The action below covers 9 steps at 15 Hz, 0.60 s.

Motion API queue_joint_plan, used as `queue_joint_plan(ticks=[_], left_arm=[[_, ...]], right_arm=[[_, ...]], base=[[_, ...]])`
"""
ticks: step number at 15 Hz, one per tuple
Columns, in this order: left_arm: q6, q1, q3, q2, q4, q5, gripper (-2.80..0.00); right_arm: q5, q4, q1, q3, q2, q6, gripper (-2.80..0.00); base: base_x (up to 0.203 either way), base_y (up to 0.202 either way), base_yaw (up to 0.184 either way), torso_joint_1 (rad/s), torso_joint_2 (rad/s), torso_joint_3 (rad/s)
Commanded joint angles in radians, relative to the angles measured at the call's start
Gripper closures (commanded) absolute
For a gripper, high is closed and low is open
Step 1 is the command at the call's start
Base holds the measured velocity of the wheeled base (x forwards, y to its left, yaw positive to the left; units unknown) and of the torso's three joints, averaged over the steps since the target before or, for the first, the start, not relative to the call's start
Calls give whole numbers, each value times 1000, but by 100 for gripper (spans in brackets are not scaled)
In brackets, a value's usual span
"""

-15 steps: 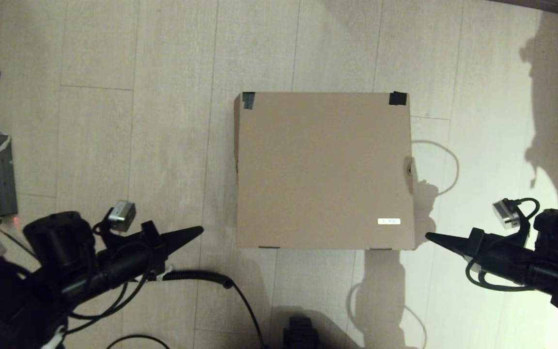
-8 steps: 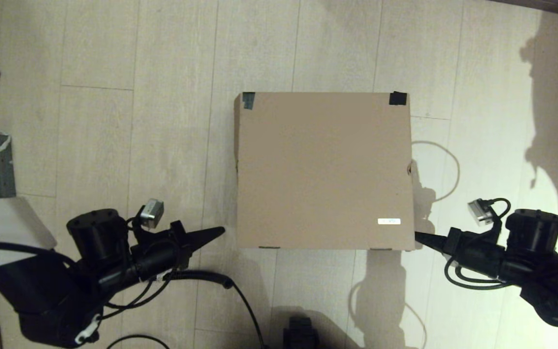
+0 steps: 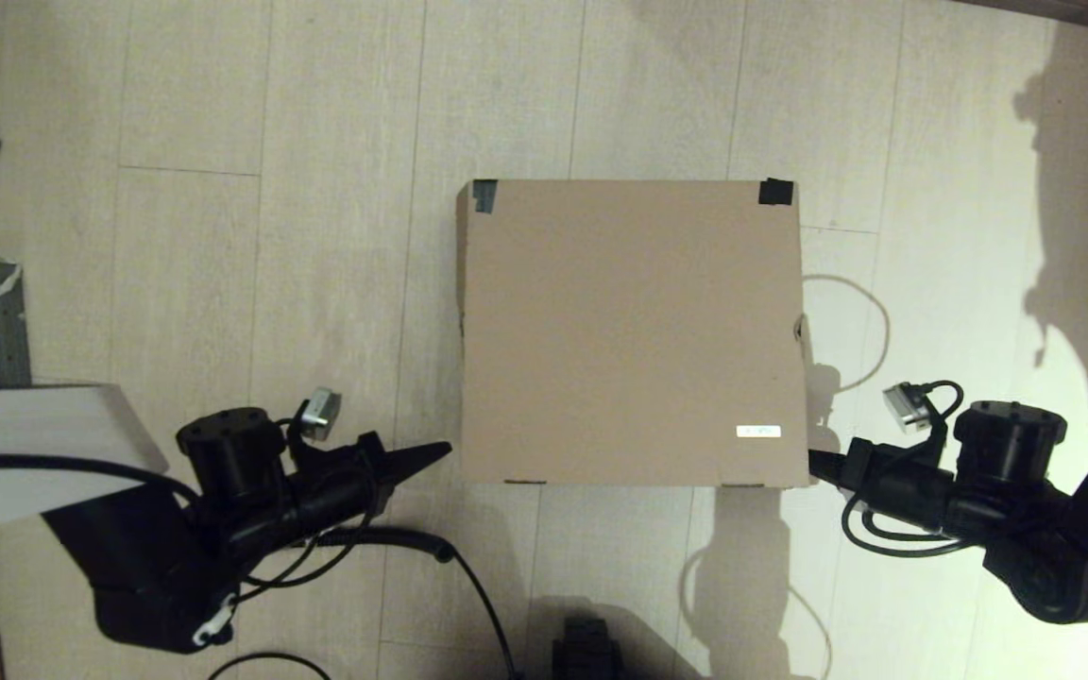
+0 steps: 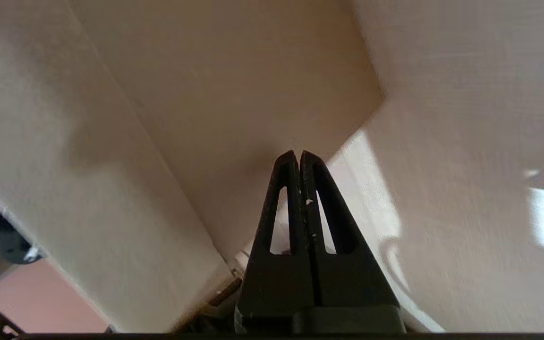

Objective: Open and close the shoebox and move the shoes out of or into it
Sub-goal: Open the shoe box

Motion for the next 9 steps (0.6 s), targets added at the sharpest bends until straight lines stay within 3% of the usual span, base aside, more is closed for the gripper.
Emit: queue_joint_plan(ticks=[1, 9], left_arm=[[-5, -11, -30, 32, -7, -4, 0], [-8, -47, -75, 53, -5, 11, 0]], right_arm=[[-1, -7, 19, -16, 5, 12, 0], [-20, -7, 44, -7, -27, 23, 0]], base=[[0, 0, 0, 0, 0, 0], [0, 0, 0, 0, 0, 0]])
